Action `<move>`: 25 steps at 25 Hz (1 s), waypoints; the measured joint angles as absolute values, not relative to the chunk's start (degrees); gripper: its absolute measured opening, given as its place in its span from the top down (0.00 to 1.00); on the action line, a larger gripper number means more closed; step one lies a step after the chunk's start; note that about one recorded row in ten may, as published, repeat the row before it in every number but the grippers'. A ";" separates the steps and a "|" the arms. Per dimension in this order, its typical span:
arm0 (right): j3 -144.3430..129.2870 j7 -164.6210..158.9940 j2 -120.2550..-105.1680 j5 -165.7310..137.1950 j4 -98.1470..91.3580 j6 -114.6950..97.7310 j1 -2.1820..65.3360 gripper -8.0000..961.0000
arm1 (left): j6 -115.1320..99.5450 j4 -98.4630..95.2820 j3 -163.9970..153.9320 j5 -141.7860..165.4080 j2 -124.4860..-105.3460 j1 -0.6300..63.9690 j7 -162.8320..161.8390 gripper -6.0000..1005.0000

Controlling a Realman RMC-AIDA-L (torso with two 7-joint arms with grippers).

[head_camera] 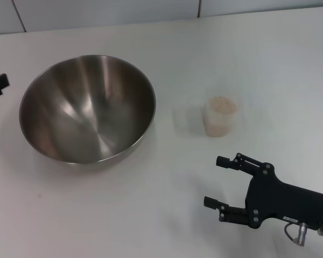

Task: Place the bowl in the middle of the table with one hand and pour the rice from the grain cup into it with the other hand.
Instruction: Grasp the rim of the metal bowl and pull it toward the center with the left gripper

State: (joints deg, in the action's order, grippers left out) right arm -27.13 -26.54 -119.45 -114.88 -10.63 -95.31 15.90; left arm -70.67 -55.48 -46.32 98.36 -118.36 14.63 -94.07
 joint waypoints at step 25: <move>-27.06 -26.54 -119.44 -114.86 -10.83 -95.18 15.98 0.15 | -69.12 -58.13 -54.43 126.56 -118.55 25.36 -113.93 0.24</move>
